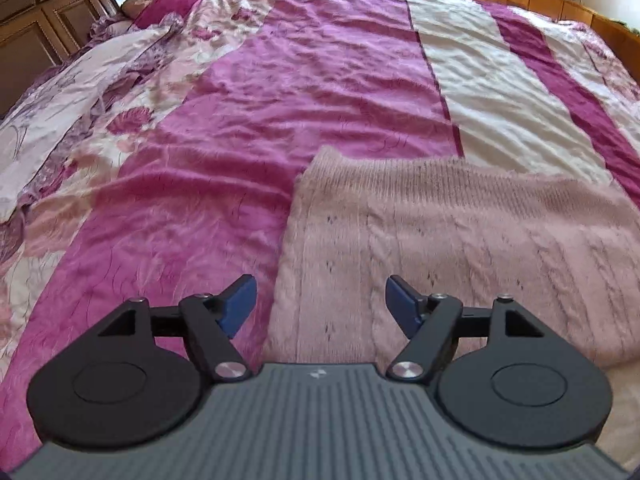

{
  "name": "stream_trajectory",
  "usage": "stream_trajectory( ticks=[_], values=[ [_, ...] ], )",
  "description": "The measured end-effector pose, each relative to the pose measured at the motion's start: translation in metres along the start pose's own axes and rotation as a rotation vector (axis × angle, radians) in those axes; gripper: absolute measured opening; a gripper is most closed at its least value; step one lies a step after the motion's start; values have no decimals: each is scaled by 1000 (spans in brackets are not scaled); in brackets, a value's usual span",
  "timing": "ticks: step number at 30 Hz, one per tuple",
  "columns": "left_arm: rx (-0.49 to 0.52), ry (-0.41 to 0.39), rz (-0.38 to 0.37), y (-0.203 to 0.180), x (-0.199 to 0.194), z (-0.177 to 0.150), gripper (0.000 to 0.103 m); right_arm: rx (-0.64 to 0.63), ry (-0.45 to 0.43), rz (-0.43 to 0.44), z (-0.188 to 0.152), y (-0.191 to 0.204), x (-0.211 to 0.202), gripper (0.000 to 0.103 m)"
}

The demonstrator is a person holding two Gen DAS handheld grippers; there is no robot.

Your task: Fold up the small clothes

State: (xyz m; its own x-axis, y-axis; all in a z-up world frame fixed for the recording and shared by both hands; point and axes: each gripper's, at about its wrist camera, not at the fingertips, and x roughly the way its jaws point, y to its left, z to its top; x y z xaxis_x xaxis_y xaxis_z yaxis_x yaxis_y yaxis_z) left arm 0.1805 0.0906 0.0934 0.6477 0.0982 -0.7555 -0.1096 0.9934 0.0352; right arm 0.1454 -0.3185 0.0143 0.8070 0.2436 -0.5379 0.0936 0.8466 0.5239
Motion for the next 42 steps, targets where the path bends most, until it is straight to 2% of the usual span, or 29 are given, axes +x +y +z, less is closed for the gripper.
stream_trajectory(
  ticks=[7,11,14,15,16,18,22,30,34,38,42],
  values=[
    [-23,27,12,-10,9,-17,77,102,-6,87,1,-10,-4,78],
    [-2,36,37,-17,19,-21,78,133,-17,100,0,-11,-5,77],
    [-9,29,36,-16,23,-25,79,157,-21,119,1,-13,-5,66],
    [-17,25,31,-14,23,-26,80,162,-23,122,1,-13,-6,59],
    [-29,24,21,-11,24,-27,80,163,-25,121,1,-13,-6,54],
    [-62,28,4,-6,26,-28,81,166,-29,119,0,-15,-6,52],
    [-123,40,-31,3,29,-29,81,178,-20,100,0,-17,-2,51],
    [-127,60,-49,7,30,-26,82,219,-39,112,1,-21,-3,51],
    [-131,85,-44,10,27,-23,82,197,-40,57,6,-18,-5,33],
    [-131,97,-31,18,19,-20,82,150,-54,31,12,-6,-8,27],
    [-107,90,17,28,8,-16,82,107,-97,53,22,13,-15,26]
  ],
)
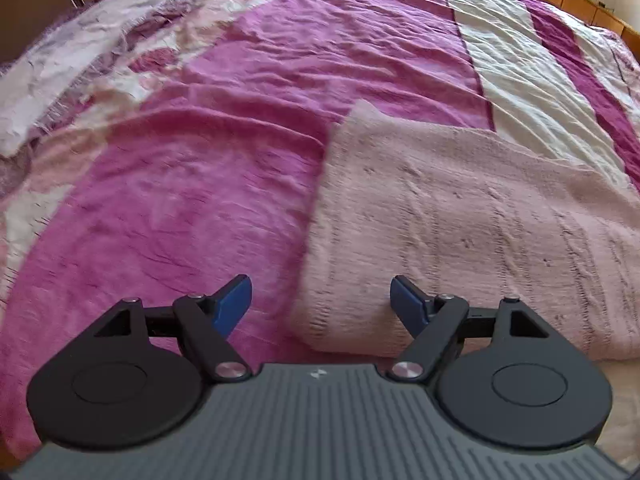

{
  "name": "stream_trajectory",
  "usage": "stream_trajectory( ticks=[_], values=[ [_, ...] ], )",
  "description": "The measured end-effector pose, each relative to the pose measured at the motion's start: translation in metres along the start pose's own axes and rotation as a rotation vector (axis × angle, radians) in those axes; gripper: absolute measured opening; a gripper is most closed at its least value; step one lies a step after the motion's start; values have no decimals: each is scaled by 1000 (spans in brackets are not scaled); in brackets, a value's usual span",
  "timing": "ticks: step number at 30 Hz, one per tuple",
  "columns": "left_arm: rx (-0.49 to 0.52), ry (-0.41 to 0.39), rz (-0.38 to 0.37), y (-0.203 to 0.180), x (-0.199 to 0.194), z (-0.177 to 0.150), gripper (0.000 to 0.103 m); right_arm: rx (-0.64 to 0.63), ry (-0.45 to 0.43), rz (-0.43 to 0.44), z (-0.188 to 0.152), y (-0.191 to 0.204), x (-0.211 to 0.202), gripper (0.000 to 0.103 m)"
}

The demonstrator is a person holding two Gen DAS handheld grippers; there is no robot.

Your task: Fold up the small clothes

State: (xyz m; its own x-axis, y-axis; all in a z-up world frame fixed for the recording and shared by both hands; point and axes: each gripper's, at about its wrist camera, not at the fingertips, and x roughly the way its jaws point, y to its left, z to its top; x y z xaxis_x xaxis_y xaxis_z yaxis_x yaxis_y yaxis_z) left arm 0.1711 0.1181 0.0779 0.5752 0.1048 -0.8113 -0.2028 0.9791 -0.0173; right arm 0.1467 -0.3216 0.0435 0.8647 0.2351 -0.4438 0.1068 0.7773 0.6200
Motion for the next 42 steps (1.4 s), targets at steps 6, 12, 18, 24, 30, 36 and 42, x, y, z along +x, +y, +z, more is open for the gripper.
stream_trajectory(
  ticks=[6,12,18,24,30,36,42],
  values=[
    [13,-24,24,16,-11,7,82,-91,-19,70,10,43,1,25],
    [14,-37,33,29,-14,12,82,-160,-6,129,14,87,7,24],
    [-19,-34,35,51,-12,12,82,-224,26,180,10,137,17,24],
    [-57,-30,46,75,-10,4,82,-270,57,276,-7,189,29,23],
    [-70,-45,53,96,-17,-4,82,-336,137,347,-54,239,55,23],
    [-99,-56,60,116,-17,-10,82,-433,303,315,-124,258,101,17],
    [-121,-47,38,120,-9,-14,82,-483,347,323,-151,256,105,19]
  ],
)
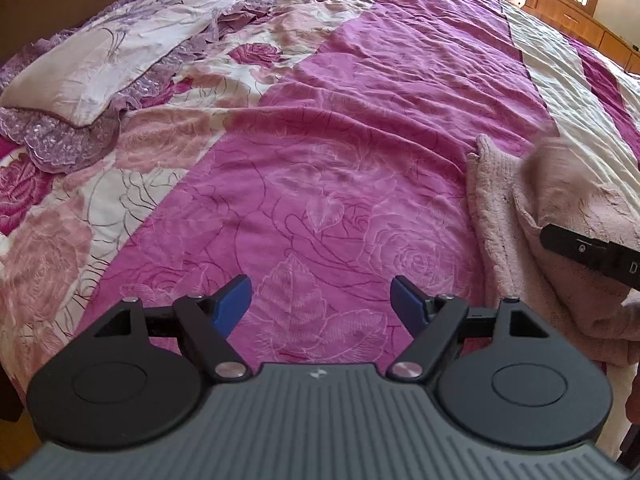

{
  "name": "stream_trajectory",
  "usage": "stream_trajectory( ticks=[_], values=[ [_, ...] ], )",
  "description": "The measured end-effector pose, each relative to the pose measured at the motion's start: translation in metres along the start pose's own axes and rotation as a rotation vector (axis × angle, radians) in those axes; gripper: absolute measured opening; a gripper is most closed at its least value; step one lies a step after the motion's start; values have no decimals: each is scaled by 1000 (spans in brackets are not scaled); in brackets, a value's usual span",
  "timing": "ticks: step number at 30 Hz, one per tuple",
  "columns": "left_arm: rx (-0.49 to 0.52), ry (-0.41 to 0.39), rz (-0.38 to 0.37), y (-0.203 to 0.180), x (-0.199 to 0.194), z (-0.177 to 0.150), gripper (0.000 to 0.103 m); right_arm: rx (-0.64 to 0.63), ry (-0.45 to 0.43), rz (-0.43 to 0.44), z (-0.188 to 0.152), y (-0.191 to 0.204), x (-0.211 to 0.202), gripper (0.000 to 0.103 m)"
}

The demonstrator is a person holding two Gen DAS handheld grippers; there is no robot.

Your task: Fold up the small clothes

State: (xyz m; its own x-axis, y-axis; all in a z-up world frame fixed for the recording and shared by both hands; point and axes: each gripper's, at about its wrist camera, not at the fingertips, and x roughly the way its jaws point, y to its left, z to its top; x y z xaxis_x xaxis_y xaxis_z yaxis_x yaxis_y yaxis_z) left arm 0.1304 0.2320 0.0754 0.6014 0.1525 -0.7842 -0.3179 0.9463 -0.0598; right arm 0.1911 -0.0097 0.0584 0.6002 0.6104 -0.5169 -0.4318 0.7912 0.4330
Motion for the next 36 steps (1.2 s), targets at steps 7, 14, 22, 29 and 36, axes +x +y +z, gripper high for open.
stream_trajectory(
  ticks=[7,14,22,29,36],
  values=[
    [15,-38,-62,-15,-12,5,82,-9,-33,45,0,-1,-40,42],
    [37,-65,-184,-52,-28,17,82,16,-156,-110,-6,-23,-91,63],
    [112,-67,-309,-114,-13,32,82,160,-205,-252,-15,-73,-117,64],
    [133,-51,-344,-145,28,37,82,235,-194,-275,-26,-98,-115,64],
    [58,-4,-407,-145,65,31,79,276,-219,-254,-39,-107,-116,65]
  ],
)
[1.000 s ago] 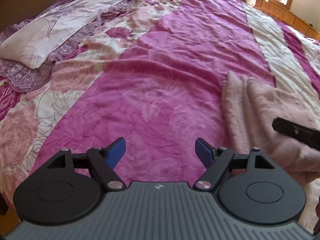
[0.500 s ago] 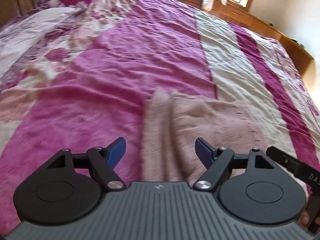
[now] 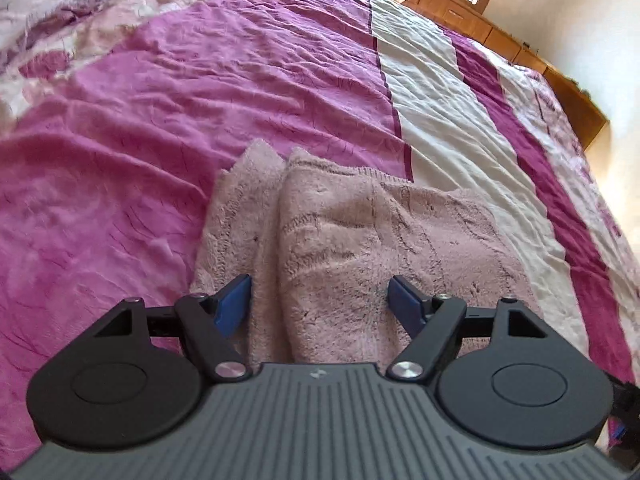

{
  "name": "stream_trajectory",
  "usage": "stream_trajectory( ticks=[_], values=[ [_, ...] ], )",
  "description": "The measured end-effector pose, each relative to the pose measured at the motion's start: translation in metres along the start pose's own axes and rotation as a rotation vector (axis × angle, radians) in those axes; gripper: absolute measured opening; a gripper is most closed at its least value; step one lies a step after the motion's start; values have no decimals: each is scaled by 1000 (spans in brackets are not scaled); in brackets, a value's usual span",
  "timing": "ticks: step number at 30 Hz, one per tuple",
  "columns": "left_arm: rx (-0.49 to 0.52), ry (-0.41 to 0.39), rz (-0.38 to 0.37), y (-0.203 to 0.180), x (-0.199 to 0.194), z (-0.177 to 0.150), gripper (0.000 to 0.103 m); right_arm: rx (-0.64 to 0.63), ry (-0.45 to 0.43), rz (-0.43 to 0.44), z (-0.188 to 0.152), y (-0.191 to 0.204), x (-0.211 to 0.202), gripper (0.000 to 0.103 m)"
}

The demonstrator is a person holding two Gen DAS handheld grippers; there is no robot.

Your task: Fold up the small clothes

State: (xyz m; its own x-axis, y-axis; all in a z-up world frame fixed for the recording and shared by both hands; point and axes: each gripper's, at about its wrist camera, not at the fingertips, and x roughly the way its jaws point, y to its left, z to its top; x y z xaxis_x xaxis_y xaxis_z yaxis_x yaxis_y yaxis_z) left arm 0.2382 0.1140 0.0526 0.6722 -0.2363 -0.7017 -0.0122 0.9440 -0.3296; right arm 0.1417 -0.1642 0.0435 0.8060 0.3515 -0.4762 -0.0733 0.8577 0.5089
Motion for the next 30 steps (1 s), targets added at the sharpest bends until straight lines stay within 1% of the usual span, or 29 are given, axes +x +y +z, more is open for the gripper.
stream_trajectory(
  ticks=[1,2,3,4,5,7,9,11,13,14,15,16,17,19,20,21,23,24,27,29,30],
  values=[
    [-5,-13,-6,1,1,-1,76,3,0,2,0,-1,0,67],
    [-8,-19,-10,2,2,-2,74,5,0,4,-2,-3,0,67],
    [-13,-24,-18,2,3,-3,68,9,1,8,-3,-4,1,68],
    [-15,-32,-32,2,4,-4,56,13,2,11,-3,-5,1,68],
    [-13,-38,-44,0,3,-4,47,19,4,16,-5,-7,3,68],
    [12,-59,-31,-7,-1,-4,28,25,13,20,-8,-9,5,70],
    [52,-82,-20,-16,-7,-3,25,34,23,19,-10,-11,8,73],
    [80,-97,-13,-22,-12,-2,21,51,27,34,-12,-12,9,73],
    [95,-124,-4,-26,-22,3,17,47,59,99,-11,-7,11,72],
    [90,-149,-11,-24,-31,7,16,30,66,146,-10,-2,11,73],
    [77,-174,-20,-20,-41,11,16,-5,56,170,-11,7,10,73],
    [70,-192,-16,-15,-50,16,16,-57,44,176,-13,18,8,73],
    [70,-206,9,-9,-56,19,16,-98,42,185,-14,27,8,73],
    [71,-217,83,4,-61,22,16,-125,49,217,-16,37,10,72],
    [64,-207,115,12,-59,21,16,-127,51,234,-18,42,12,72],
    [48,-176,125,22,-54,20,16,-131,50,242,-19,46,12,72],
    [6,-107,111,40,-44,15,17,-155,40,209,-21,53,13,72],
    [-23,-95,103,47,-41,10,17,-179,37,187,-23,56,14,72],
    [-77,-110,77,57,-43,2,23,-220,35,168,-24,57,13,72],
    [-91,-108,57,61,-46,1,27,-210,39,159,-22,54,11,72],
    [-96,-103,54,60,-48,0,35,-191,40,153,-19,52,10,73]
  ],
)
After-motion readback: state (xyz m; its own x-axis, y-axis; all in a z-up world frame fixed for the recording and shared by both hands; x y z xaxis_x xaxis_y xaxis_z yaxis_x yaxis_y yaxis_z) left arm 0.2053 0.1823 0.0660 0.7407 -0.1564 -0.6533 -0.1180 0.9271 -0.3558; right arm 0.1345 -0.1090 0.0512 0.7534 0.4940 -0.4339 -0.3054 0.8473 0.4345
